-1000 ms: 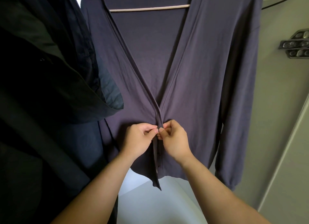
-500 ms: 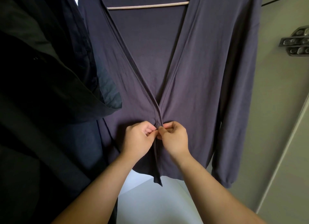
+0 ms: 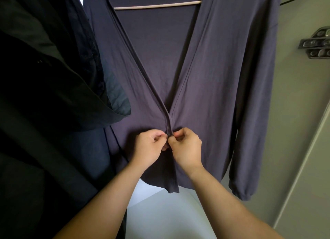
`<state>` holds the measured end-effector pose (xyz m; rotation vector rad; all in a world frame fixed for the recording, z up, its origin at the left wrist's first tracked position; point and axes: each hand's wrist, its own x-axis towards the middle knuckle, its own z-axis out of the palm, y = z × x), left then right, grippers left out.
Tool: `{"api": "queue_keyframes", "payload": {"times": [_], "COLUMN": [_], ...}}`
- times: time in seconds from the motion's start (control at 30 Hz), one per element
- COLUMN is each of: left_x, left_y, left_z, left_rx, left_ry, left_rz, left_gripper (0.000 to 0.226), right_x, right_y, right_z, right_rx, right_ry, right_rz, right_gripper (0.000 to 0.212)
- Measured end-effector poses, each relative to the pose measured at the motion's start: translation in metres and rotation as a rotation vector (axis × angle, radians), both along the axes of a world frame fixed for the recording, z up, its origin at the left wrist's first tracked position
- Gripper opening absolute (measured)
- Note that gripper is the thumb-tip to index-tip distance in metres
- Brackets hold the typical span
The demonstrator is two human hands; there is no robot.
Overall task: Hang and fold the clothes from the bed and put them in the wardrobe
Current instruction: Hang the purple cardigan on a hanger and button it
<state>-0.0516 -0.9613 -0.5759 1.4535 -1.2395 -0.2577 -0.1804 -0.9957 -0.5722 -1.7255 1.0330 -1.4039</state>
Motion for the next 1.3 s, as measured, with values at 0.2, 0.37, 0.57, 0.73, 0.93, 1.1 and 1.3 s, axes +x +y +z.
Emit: {"api": "queue_keyframes", "payload": {"times": [0.2, 0.37, 0.57, 0.73, 0.93, 1.1, 1.3], "left_x": [-0.009, -0.009, -0.012, -0.009, -0.001, 0.001, 0.006], "left_y": [-0.002, -0.004, -0.001, -0.006, -0.014, -0.011, 0.0], "left_z": [0.007, 0.004, -0.005, -0.011, -0.021, -0.027, -0.038], "left_rx": [0.093, 0.125, 0.051, 0.025, 0.039, 0.021, 0.085], "left_ry": [0.573, 0.81, 0.681, 0.581, 0.102, -0.024, 0.152], "left_rz": [-0.135, -0.148, -0.205, -0.145, 0.193, 0.261, -0.014], "left_gripper": [0.017, 0.017, 0.013, 0.025, 0.015, 0.017, 0.026], "right_x": [-0.005, -0.003, -0.005, -0.01, -0.01, -0.001, 0.006], "right_y": [0.0, -0.001, -0.006, -0.008, -0.005, 0.003, 0.01], "right_z": [-0.001, -0.008, -0.017, -0.021, -0.037, -0.051, -0.06], "right_rx": [-0.035, 0.046, 0.158, 0.222, 0.093, 0.084, 0.102], "right_ry": [-0.018, -0.077, -0.134, -0.139, 0.069, 0.166, 0.193], "right_rz": [0.066, 0.179, 0.282, 0.266, -0.087, -0.048, 0.03], "right_gripper": [0.02, 0.021, 0.025, 0.026, 0.024, 0.02, 0.019]}}
